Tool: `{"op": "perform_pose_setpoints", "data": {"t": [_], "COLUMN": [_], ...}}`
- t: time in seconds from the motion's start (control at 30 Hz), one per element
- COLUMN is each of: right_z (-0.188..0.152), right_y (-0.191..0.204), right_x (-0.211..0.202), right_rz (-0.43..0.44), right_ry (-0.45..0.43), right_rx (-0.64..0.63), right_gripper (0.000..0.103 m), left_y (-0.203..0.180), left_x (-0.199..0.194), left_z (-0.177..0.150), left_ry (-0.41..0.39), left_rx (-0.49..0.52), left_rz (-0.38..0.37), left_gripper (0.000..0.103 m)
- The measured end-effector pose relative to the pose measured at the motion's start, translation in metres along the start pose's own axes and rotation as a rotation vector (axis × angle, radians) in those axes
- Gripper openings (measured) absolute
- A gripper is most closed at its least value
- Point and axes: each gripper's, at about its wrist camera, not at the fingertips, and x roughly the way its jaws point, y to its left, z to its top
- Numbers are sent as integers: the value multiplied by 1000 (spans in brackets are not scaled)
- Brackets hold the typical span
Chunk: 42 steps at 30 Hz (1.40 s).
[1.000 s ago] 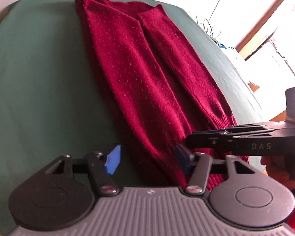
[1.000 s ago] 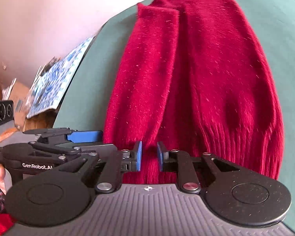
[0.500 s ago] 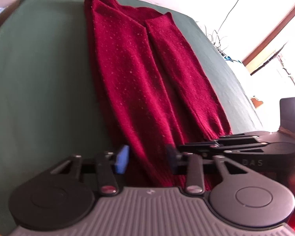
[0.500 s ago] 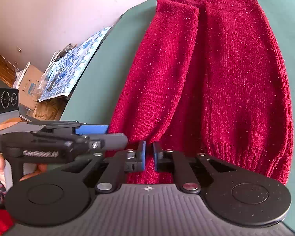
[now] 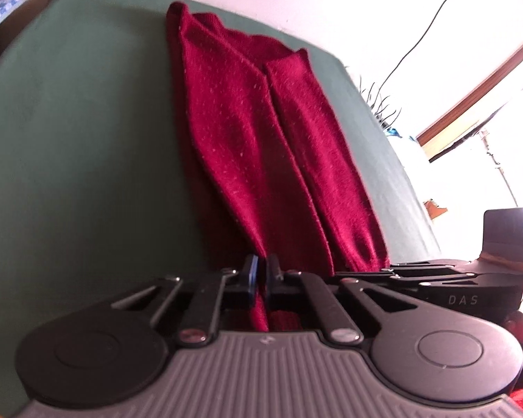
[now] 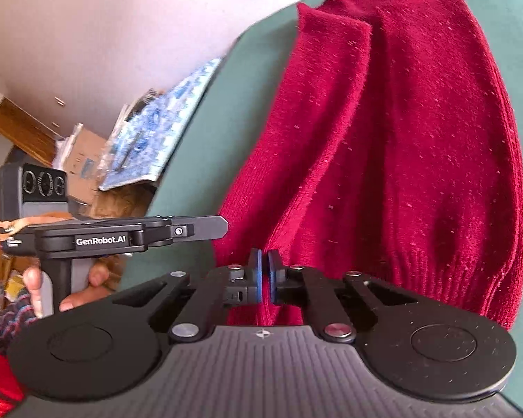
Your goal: Fold clothes
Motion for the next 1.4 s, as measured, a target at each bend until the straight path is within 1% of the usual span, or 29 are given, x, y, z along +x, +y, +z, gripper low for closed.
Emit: {"op": "perform_pose_setpoints", "data": {"t": [0.1,0.2,0.23,0.27,0.3,0.33,0.4,0.47,0.5,0.57,0.6,0.63,0.73,0.8,0.87,0.9,0.93,1.03,1.1,1.17,1.23,1.3,1.4], "right_z": [-2,-7,-9,-11,-13,-15,-16,-17,-17,-19,-19,-20,-21,-21,-17,-13,-8,13,29,44,54,62,65], "right_y": [2,0,-1,0,1,3,5,6,7,10,11,13,20,21,23,24,26,29,29,28,22,12,1], "right_x": [3,12,16,17,17,16,13,14,17,22,25,27,29,32,31,27,21,4,4,17,32,46,62], "right_rz": [-15,-51,-67,-81,-94,-103,-93,-79,-78,-93,-101,-102,-114,-130,-135,-143,-152,-164,-155,-203,-254,-274,-268], "right_ry": [6,37,54,63,69,72,77,86,94,113,128,143,177,204,228,224,199,96,25,-10,-24,-17,6], "right_rx": [6,2,-2,-11,-21,-32,-36,-33,-34,-43,-50,-62,-102,-115,-148,-163,-173,-190,-189,-203,-214,-201,-157], "right_gripper": [5,10,10,10,13,19,24,24,22,12,7,4,3,4,6,11,12,13,12,10,10,10,10], "left_y": [9,14,16,16,15,14,12,9,8,4,2,1,-2,-1,-2,-1,-1,-5,-7,-13,-13,-5,7], "left_x": [3,19,24,25,23,22,22,22,23,25,27,28,28,27,26,21,14,-4,4,23,45,60,59], "left_z": [-2,-9,-13,-15,-17,-19,-21,-22,-22,-23,-24,-24,-25,-26,-24,-21,-18,3,20,32,36,34,26], "left_ry": [16,75,97,101,98,95,103,112,114,117,117,118,133,144,156,144,127,32,-2,-11,8,45,46], "left_rx": [-13,-27,-36,-36,-32,-28,-21,-12,-4,11,19,30,81,92,113,126,140,182,189,226,263,252,229], "left_rz": [-2,8,2,-3,-7,-10,-18,-24,-24,-25,-13,-2,26,32,60,68,74,81,51,38,71,89,91], "left_gripper": [0,0,0,0,0,0,1,1,1,1,1,1,0,0,1,0,0,1,1,1,0,0,0]}}
